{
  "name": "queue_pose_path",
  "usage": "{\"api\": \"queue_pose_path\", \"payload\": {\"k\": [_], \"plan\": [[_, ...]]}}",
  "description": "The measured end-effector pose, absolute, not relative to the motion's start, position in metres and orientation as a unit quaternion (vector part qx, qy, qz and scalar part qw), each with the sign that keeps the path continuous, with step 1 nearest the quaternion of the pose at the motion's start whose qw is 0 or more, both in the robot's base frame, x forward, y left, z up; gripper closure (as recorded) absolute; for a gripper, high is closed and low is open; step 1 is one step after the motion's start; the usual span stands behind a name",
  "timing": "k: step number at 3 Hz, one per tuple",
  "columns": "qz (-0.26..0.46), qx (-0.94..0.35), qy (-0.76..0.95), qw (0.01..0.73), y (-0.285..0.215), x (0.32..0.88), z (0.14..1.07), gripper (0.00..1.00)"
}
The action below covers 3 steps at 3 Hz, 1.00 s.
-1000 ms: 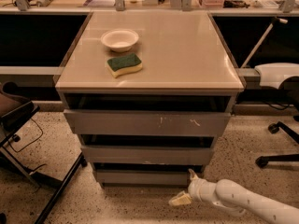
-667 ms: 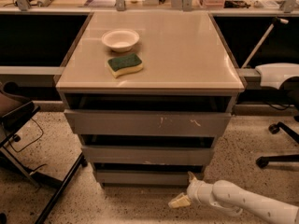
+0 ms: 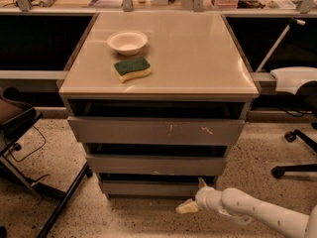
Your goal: Open bottom drawer
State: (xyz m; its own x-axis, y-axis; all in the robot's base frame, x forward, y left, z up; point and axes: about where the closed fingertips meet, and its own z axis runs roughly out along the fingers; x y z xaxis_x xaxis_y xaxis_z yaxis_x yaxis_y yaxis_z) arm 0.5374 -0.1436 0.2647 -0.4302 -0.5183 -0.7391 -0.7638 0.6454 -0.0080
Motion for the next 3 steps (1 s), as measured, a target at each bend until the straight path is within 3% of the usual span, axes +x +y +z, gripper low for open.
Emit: {"api": "queue_pose_path", "payload": {"k": [2,3], "plan": [[0.142,-0.354,0.841,0.385,-0.159,0.567,0.253,0.00],[0.133,-0.364,0.839,0.381,-0.144,0.577,0.234,0.00]]}}
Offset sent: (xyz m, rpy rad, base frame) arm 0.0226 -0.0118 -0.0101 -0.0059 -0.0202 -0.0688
